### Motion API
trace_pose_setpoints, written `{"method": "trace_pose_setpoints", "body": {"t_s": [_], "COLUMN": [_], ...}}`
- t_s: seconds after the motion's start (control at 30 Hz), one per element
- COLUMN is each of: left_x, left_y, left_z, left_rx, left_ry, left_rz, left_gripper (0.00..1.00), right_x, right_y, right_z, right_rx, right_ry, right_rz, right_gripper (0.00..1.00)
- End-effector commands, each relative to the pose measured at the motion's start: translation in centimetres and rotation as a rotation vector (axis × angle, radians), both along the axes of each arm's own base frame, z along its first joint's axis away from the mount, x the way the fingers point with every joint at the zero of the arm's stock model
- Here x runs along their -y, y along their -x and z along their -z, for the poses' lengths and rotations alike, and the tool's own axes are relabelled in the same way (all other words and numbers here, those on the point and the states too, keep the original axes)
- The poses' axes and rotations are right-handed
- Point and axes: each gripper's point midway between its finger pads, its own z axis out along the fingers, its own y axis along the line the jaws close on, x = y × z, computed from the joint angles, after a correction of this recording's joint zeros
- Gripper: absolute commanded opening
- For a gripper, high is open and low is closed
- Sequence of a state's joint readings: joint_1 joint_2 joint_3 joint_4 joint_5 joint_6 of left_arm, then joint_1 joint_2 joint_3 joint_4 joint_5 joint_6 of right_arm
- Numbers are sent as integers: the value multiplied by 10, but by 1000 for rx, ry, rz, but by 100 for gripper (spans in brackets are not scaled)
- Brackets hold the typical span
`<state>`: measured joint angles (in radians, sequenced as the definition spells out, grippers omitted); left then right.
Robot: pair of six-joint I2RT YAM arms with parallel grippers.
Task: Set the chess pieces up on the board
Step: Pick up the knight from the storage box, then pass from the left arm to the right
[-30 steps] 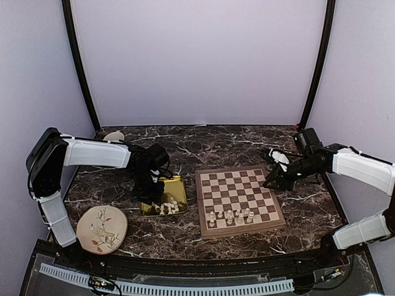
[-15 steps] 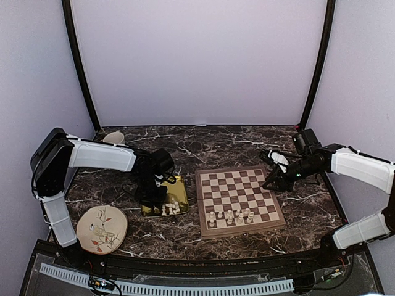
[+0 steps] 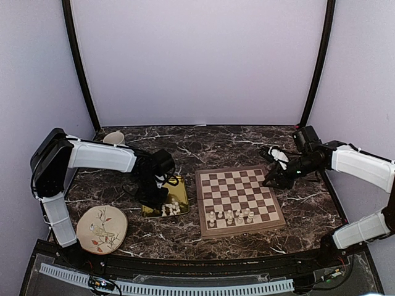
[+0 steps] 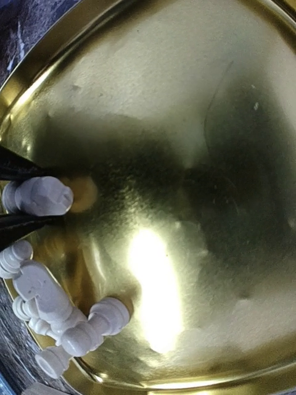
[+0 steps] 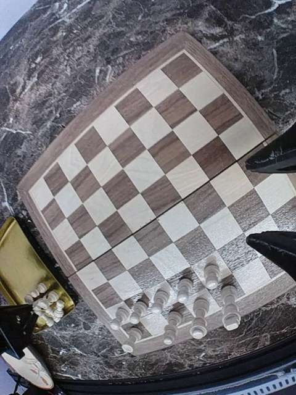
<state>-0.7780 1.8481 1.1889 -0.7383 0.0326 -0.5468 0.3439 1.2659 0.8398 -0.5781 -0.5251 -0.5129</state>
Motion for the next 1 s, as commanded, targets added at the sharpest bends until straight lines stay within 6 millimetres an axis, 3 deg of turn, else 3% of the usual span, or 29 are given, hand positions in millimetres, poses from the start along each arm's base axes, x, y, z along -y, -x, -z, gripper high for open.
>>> {"method": "trace_pose_setpoints", "body": {"t_s": [0.0, 0.1, 0.2, 0.23, 0.27, 0.33, 0.37, 0.53, 0.7, 0.8, 0.97], "left_x": [8, 21, 54, 67, 82, 104, 115, 158, 185, 197, 208], "left_y": [-9, -19, -27, -29, -32, -31, -28, -18, -14, -12, -9], "left_z": [-32, -52, -77, -88, -102, -124, -133, -164, -178, -178, -175], "left_rx": [101, 188, 293, 341, 402, 480, 513, 621, 672, 665, 643], "left_ry": [44, 108, 268, 328, 396, 493, 539, 673, 746, 764, 771], "left_rz": [208, 288, 343, 363, 387, 443, 478, 598, 653, 678, 697], "left_gripper": [9, 8, 6, 6, 6, 6, 6, 6, 6, 6, 7], "right_x": [-8, -15, -21, -20, -17, -13, -15, -56, -86, -101, -126], "right_y": [-27, -43, -68, -77, -88, -106, -107, -82, -60, -47, -27], "right_z": [-41, -68, -104, -113, -123, -140, -144, -139, -112, -100, -98], "right_rx": [77, 95, 144, 169, 203, 259, 249, -9, -306, -381, -443], "right_ry": [-41, -63, -101, -108, -109, -145, -177, -328, -386, -390, -389], "right_rz": [18, 27, 84, 119, 171, 245, 242, 29, -77, -110, -203], "right_gripper": [32, 32, 35, 42, 55, 91, 99, 100, 70, 62, 55]}}
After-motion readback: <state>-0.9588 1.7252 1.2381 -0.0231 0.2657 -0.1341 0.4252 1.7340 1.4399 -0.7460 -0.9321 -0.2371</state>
